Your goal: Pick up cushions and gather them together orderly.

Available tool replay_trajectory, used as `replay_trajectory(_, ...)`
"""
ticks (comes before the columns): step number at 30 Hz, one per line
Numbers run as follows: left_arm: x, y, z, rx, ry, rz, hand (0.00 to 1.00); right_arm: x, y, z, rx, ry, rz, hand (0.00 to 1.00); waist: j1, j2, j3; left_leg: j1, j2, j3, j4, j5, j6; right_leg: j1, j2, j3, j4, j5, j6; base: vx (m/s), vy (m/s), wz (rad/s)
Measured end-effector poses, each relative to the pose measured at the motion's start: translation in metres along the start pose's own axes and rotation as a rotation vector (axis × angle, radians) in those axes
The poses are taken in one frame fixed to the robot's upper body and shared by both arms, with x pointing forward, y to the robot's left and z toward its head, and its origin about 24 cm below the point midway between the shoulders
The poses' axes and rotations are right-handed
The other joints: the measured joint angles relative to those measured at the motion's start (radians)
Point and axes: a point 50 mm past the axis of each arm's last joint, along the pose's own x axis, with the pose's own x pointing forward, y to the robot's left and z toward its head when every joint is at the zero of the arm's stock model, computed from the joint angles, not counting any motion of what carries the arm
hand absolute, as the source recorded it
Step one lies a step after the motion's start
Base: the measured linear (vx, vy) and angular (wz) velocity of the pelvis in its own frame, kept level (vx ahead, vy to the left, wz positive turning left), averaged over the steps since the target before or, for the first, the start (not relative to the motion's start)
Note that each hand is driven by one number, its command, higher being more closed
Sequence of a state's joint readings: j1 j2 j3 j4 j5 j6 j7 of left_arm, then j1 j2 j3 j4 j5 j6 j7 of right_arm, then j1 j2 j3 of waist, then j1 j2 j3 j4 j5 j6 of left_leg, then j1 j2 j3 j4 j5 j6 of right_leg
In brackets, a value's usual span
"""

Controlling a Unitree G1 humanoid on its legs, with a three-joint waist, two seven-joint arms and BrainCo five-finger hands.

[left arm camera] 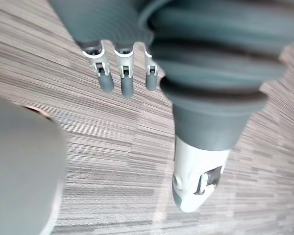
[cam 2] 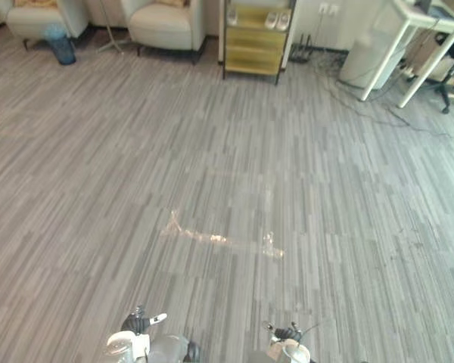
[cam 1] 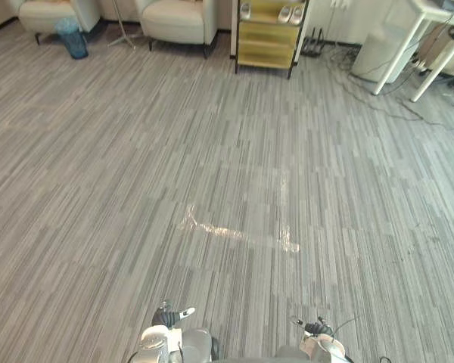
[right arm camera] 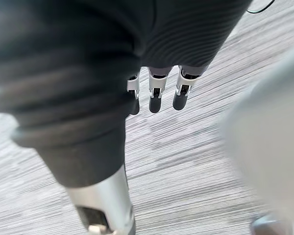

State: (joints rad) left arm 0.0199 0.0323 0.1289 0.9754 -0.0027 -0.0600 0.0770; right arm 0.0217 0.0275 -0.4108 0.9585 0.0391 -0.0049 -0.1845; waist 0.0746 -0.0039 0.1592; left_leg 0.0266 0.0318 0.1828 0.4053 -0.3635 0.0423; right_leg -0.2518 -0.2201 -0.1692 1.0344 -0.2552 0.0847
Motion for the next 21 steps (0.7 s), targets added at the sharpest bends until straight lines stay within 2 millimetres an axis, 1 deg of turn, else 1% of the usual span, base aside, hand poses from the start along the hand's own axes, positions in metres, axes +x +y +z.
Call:
replay_trajectory(2,0.000,0.003,-0.004,-0.005,0.017,0.010,0.00,0.000,0.001,0.001,0.002,-0.004,0.004,0.00,-0.008,-0.010,0.006,0.084,0.020,0.016,-0.066,-0.012,-0.013,-0.064,0.010,-0.088,-0.145,-0.019,-0.018,0.37,-0.106,-0.14)
replay_trajectory(3,0.000,0.004,-0.006,-0.002,0.024,0.012,0.00,0.001,-0.001,0.001,-0.002,0.001,0.004,0.00,-0.019,-0.008,0.006,0.114,0.038,0.023,-0.097,-0.020,-0.029,-0.087,0.032,-0.121,-0.305,-0.006,-0.027,0.41,-0.180,-0.11)
replay_trajectory(4,0.000,0.006,-0.007,0.009,0.028,0.012,0.00,0.002,-0.003,-0.001,-0.004,0.013,0.002,0.00,-0.022,-0.007,0.005,0.140,0.049,0.025,-0.128,-0.031,-0.049,-0.102,0.062,-0.127,-0.514,0.056,-0.027,0.34,-0.156,-0.07)
replay_trajectory(5,0.000,0.006,-0.007,0.012,0.031,0.012,0.00,0.003,-0.004,0.000,-0.001,0.012,-0.002,0.00,-0.023,-0.009,0.005,0.149,0.049,0.024,-0.134,-0.035,-0.056,-0.106,0.071,-0.122,-0.569,0.080,-0.029,0.34,-0.151,-0.02)
replay_trajectory(6,-0.001,0.008,-0.011,0.017,0.044,0.017,0.00,0.004,-0.008,0.001,-0.011,0.015,-0.012,0.00,-0.028,-0.007,0.006,0.168,0.052,0.017,-0.147,-0.045,-0.074,-0.111,0.090,-0.100,-0.630,0.166,-0.044,0.42,-0.186,0.11)
replay_trajectory(7,-0.002,0.007,-0.016,0.017,0.068,0.013,0.00,0.005,-0.017,0.000,-0.027,0.026,-0.032,0.00,-0.036,0.009,-0.001,0.187,0.074,-0.022,-0.148,-0.047,-0.077,-0.103,0.129,-0.073,-0.614,0.213,-0.095,0.62,-0.267,0.12)
replay_trajectory(8,-0.003,0.003,-0.019,0.014,0.080,0.004,0.00,0.007,-0.023,0.000,-0.032,0.033,-0.046,0.00,-0.035,0.043,-0.011,0.172,0.102,-0.067,-0.099,-0.038,-0.092,-0.096,0.148,-0.094,-0.599,0.177,-0.112,0.55,-0.224,0.10)
replay_trajectory(9,-0.003,0.002,-0.021,0.007,0.084,0.003,0.00,0.007,-0.025,0.001,-0.027,0.032,-0.053,0.00,-0.032,0.055,-0.013,0.151,0.110,-0.093,-0.047,-0.029,-0.103,-0.091,0.156,-0.100,-0.585,0.156,-0.117,0.64,-0.276,0.02)
replay_trajectory(10,-0.004,-0.001,-0.022,-0.012,0.087,0.002,0.00,0.007,-0.026,0.003,-0.019,0.022,-0.057,0.00,-0.035,0.075,-0.008,0.095,0.129,-0.138,0.109,0.007,-0.098,-0.058,0.172,-0.119,-0.585,0.120,-0.121,0.53,-0.248,0.12)
replay_trajectory(11,-0.004,-0.002,-0.022,-0.035,0.087,0.005,0.00,0.007,-0.026,0.003,-0.019,0.020,-0.057,0.00,-0.038,0.088,-0.001,0.020,0.141,-0.174,0.315,0.111,-0.091,0.005,0.186,-0.134,-0.604,0.087,-0.124,0.63,-0.285,0.21)
replay_trajectory(12,-0.004,-0.003,-0.020,-0.043,0.080,0.005,0.00,0.007,-0.026,0.002,-0.025,0.022,-0.056,0.00,-0.038,0.095,0.003,-0.030,0.154,-0.183,0.432,0.207,-0.093,0.054,0.198,-0.139,-0.631,0.074,-0.128,0.41,-0.142,0.21)
replay_trajectory(13,-0.005,-0.003,-0.020,-0.045,0.070,0.004,0.00,0.005,-0.025,-0.002,-0.037,0.031,-0.050,0.00,-0.027,0.091,0.009,-0.109,0.191,-0.184,0.625,0.227,-0.092,0.137,0.218,-0.138,-0.678,0.059,-0.139,0.51,-0.134,0.06)
replay_trajectory(14,-0.004,-0.003,-0.016,-0.046,0.053,0.003,0.00,0.005,-0.021,-0.005,-0.040,0.036,-0.041,0.00,-0.015,0.090,0.010,-0.162,0.207,-0.171,0.710,0.201,-0.090,0.189,0.227,-0.136,-0.708,0.052,-0.146,0.48,-0.100,-0.02)
replay_trajectory(15,-0.003,-0.002,-0.010,-0.041,0.028,-0.003,0.00,0.005,-0.017,-0.002,-0.053,0.029,-0.026,0.00,-0.010,0.078,0.011,-0.248,0.203,-0.150,0.759,0.164,-0.091,0.258,0.226,-0.132,-0.762,0.045,-0.142,0.47,-0.110,-0.07)
replay_trajectory(16,-0.003,-0.001,-0.007,-0.039,0.016,-0.004,0.00,0.005,-0.015,0.000,-0.049,0.024,-0.021,0.00,-0.010,0.071,0.012,-0.290,0.198,-0.135,0.746,0.146,-0.090,0.288,0.223,-0.128,-0.791,0.043,-0.139,0.44,-0.093,-0.09)
replay_trajectory(17,-0.002,0.000,-0.003,-0.034,-0.001,-0.004,0.00,0.006,-0.011,0.004,-0.038,0.014,-0.012,0.00,-0.009,0.066,0.015,-0.352,0.185,-0.113,0.684,0.117,-0.090,0.339,0.219,-0.119,-0.832,0.043,-0.130,0.55,-0.031,-0.18)
replay_trajectory(18,-0.002,0.000,-0.001,-0.033,-0.012,-0.004,0.00,0.007,-0.007,0.008,-0.018,0.009,-0.006,0.00,-0.005,0.065,0.018,-0.386,0.165,-0.088,0.552,0.093,-0.091,0.379,0.213,-0.109,-0.860,0.043,-0.128,0.56,0.014,-0.22)
replay_trajectory(19,-0.001,0.000,0.001,-0.031,-0.020,-0.005,0.00,0.007,-0.007,0.008,-0.010,0.011,-0.006,0.00,-0.001,0.062,0.019,-0.391,0.145,-0.077,0.443,0.092,-0.092,0.398,0.202,-0.105,-0.870,0.039,-0.122,0.58,0.103,-0.26)
replay_trajectory(20,-0.001,-0.002,0.003,-0.019,-0.027,-0.013,0.00,0.007,-0.007,0.009,-0.006,0.010,-0.010,0.00,0.004,0.057,0.020,-0.389,0.102,-0.074,0.222,0.119,-0.087,0.431,0.181,-0.095,-0.883,0.025,-0.100,0.50,0.159,-0.30)
replay_trajectory(21,-0.001,-0.004,0.003,-0.009,-0.031,-0.022,0.00,0.008,-0.012,0.009,-0.011,0.006,-0.025,0.00,0.011,0.058,0.019,-0.377,0.060,-0.086,0.006,0.241,-0.094,0.464,0.168,-0.078,-0.902,-0.003,-0.059,0.51,0.172,-0.42)
